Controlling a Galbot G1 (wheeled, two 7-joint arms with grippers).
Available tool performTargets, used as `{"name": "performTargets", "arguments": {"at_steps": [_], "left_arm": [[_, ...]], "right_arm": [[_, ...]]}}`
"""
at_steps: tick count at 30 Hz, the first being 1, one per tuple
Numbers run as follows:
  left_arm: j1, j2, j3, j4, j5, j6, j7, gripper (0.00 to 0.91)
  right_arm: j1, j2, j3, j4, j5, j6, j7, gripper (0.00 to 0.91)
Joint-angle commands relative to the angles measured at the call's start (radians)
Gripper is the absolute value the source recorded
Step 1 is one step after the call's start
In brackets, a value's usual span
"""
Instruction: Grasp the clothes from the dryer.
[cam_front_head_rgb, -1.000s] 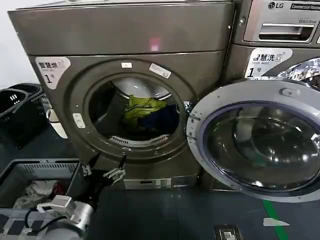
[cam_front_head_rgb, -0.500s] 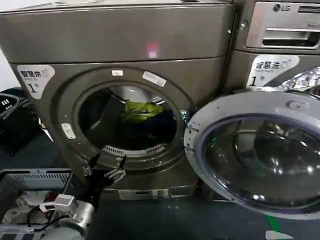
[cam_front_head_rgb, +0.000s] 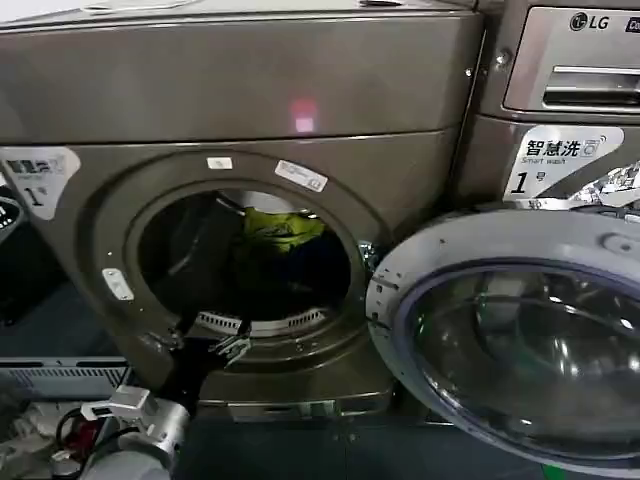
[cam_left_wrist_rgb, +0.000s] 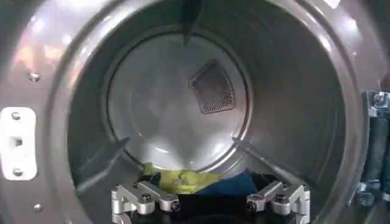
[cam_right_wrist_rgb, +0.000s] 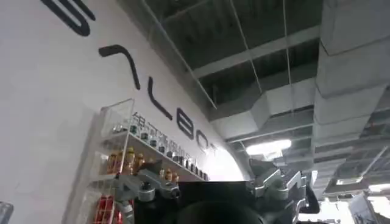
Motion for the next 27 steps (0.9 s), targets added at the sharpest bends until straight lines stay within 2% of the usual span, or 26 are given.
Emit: {"name": "performTargets", "arguments": {"at_steps": [1, 11, 15, 19, 27], "left_arm": [[-0.001, 0.000, -0.003, 0.000, -0.001, 0.000, 0.001, 0.907], [-0.008, -0.001, -0.005, 0.007, -0.003, -0.003, 0.003, 0.907], [-0.062, 0.024, -0.018, 0.055, -0.047, -0.025, 0.003, 0.907], [-0.286, 0.042, 0.006, 0.210, -0.095, -0.069, -0.006, 0.907], [-0.526, 0.018, 0.114, 0.522, -0.092, -0.121, -0.034, 0.907]], "right_arm": [[0.001, 0.001, -0.001, 0.000, -0.001, 0.001, 0.000, 0.907], [0.004, 0.008, -0.005, 0.010, -0.004, -0.008, -0.019, 0.907], [-0.003, 0.007, 0.006, 0.016, -0.018, -0.028, -0.030, 0.907], [0.003, 0.012, -0.006, 0.025, -0.024, -0.022, -0.026, 0.907], [-0.001, 0.019, -0.001, 0.027, -0.024, -0.014, -0.030, 0.907]]}}
